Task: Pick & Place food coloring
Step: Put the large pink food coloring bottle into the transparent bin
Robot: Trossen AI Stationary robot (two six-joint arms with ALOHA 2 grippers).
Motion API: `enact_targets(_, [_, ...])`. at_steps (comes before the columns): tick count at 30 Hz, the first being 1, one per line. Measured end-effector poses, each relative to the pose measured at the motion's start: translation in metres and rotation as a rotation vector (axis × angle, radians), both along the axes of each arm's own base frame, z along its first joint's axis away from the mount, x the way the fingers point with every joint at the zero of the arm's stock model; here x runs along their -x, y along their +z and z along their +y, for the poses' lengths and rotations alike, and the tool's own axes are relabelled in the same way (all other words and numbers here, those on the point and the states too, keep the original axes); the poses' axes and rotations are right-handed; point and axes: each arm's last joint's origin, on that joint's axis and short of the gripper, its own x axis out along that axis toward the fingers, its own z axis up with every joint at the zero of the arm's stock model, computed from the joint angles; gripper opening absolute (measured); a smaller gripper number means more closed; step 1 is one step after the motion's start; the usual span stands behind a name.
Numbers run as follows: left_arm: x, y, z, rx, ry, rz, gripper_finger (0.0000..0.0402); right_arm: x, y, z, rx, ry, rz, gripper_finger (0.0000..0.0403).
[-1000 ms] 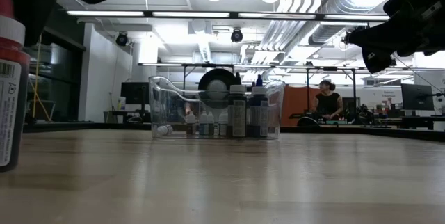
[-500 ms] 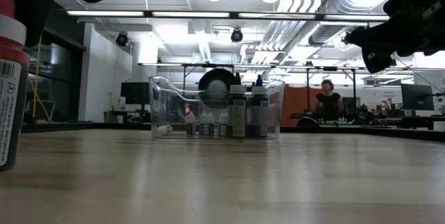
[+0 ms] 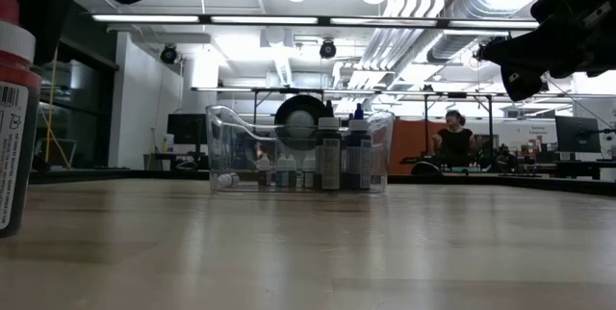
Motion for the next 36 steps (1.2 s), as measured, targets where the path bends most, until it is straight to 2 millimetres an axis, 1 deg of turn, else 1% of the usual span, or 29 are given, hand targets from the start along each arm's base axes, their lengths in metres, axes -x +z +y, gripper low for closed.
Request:
enact_targets(8, [0.0,0.002,0.001,-0.015,0.004,-0.002,0.009,0.0,0.0,0.0,0.0,0.0,0.0,0.0])
enact_targets(16, [-0.002,0.03,0.002,-0.068,0.011,-0.037,0.009,0.0,0.0,0.0,0.0,0.0,0.0,0.0])
enact_targets(21, [-0.007,0.057,0.008,-0.081,0.039,-0.086,0.009,0.0,0.0,0.0,0.0,0.0,0.0,0.0])
enact_targets(24, [-0.011,0.078,0.017,-0.115,0.072,-0.114,0.009,0.0,0.0,0.0,0.0,0.0,0.0,0.0])
enact_targets(28, [-0.016,0.109,0.035,-0.132,0.119,-0.163,0.009,0.0,0.0,0.0,0.0,0.0,0.0,0.0])
enact_targets(33, [-0.019,0.154,0.063,-0.139,0.159,-0.258,0.009,0.0,0.0,0.0,0.0,0.0,0.0,0.0])
enact_targets(36, [-0.02,0.174,0.082,-0.158,0.177,-0.299,0.009,0.0,0.0,0.0,0.0,0.0,0.0,0.0])
